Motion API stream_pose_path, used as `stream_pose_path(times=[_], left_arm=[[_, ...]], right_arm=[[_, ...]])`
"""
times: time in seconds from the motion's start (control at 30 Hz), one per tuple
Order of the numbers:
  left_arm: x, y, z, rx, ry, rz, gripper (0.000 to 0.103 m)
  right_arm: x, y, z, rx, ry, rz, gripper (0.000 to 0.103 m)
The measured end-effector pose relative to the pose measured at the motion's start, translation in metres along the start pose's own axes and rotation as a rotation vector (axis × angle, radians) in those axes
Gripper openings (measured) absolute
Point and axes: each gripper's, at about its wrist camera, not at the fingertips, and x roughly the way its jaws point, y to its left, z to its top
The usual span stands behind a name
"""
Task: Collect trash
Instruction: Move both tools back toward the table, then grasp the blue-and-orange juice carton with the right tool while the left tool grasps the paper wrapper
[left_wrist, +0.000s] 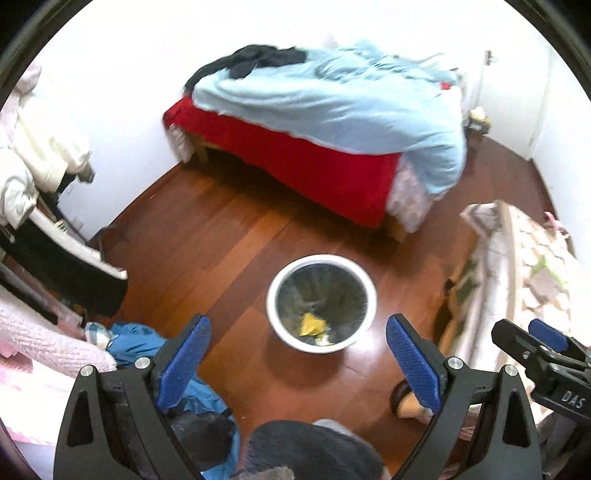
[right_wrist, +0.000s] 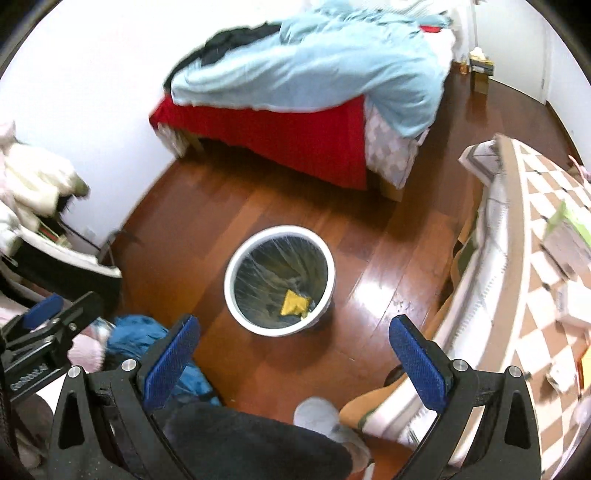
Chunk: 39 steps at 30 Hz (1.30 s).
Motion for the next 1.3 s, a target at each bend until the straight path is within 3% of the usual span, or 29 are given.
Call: stream_pose_path(times=[0.13,0.27,0.47,0.67,0.83,0.97,1.1,1.27,1.3], left_arm=[[-0.028,-0.043,0.001,0.050,-0.049,-0.069,0.097],[-0.044,-0.103,-0.004,0.129,-0.074,-0.139,0.097],[-0.027,-0.210,-0.030,0.251,0.000,-0.243,0.097],[0.015,-0.319,-0.080,0.308,0.161,-0.361,0.097],[0.053,-0.377,-0.112,0.339,0.266,-0.370,0.096],[0.072,-0.405,-0.123,0.362,0.282,-0.367,0.096],[0.084,-0.425,-0.126,0.393,0.277,-0.346,0.085],[0.097,-0.434,-0.132,0.415,0.293,-0.320,0.061],[0.098,-0.435,-0.133,0.416,0.295,-0.317,0.052]], right_arm=[[-0.063,-0.033,-0.012,0.094,-0.082,0.035,0.103],[-0.120,-0.079,-0.027,0.178,-0.161,0.011,0.103],[-0.186,-0.175,-0.066,0.334,-0.224,-0.096,0.103],[-0.213,-0.294,-0.120,0.536,-0.208,-0.274,0.103],[-0.217,-0.391,-0.166,0.720,-0.174,-0.397,0.103],[-0.213,-0.445,-0.191,0.798,-0.156,-0.473,0.103],[-0.203,-0.478,-0.202,0.843,-0.156,-0.492,0.103],[-0.188,-0.493,-0.200,0.842,-0.151,-0.504,0.103],[-0.184,-0.496,-0.197,0.836,-0.148,-0.506,0.103]])
